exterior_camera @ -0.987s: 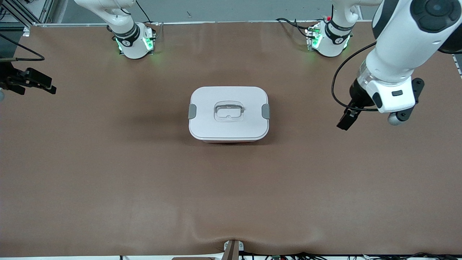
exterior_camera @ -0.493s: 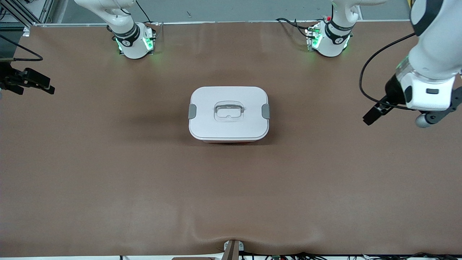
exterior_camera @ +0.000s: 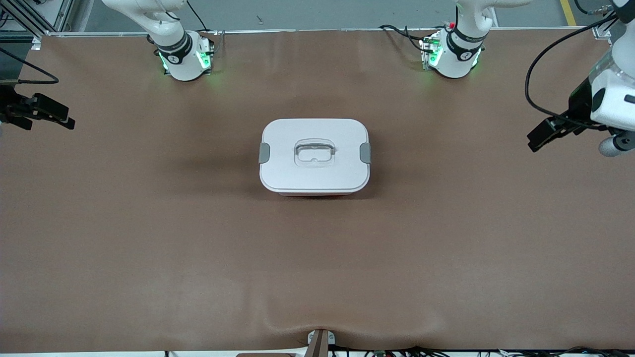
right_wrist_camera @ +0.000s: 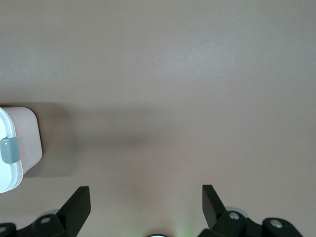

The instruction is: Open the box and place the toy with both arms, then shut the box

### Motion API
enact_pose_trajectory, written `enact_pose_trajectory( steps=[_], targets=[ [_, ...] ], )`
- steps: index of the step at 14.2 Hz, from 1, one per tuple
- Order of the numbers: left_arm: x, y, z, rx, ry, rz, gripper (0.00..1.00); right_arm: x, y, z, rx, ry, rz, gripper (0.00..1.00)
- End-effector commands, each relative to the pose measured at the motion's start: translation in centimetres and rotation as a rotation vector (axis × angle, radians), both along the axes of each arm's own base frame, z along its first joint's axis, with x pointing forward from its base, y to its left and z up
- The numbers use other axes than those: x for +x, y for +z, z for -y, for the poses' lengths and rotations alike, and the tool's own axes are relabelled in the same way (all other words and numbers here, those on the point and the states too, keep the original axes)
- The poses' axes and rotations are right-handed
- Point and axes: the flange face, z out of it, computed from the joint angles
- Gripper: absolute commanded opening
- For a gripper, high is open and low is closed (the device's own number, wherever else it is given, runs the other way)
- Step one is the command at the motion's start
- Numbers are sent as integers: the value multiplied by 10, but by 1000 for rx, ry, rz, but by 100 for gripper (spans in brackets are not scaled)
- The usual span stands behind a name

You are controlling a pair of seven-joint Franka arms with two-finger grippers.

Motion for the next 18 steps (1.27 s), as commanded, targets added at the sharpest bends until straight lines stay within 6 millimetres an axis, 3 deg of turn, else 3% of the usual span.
enact_pose_trajectory(
  steps=[1, 3, 8, 14, 18],
  targets=[
    [-19, 14, -14, -49, -53, -30, 100, 0, 5, 2, 13, -11, 7, 100],
    [-29, 20, -40, -102, -39, -49, 100, 0, 6, 2, 11, -11, 8, 100],
    [-63, 25, -45, -98, -131, -53, 100, 0, 6, 2, 13, -11, 8, 100],
    [-56, 21, -55, -56, -361, -57, 100, 0, 5, 2, 13, -11, 5, 100],
    [-54, 19, -50, -41, -392, -51, 100, 0, 5, 1, 13, -9, 7, 100]
  ],
)
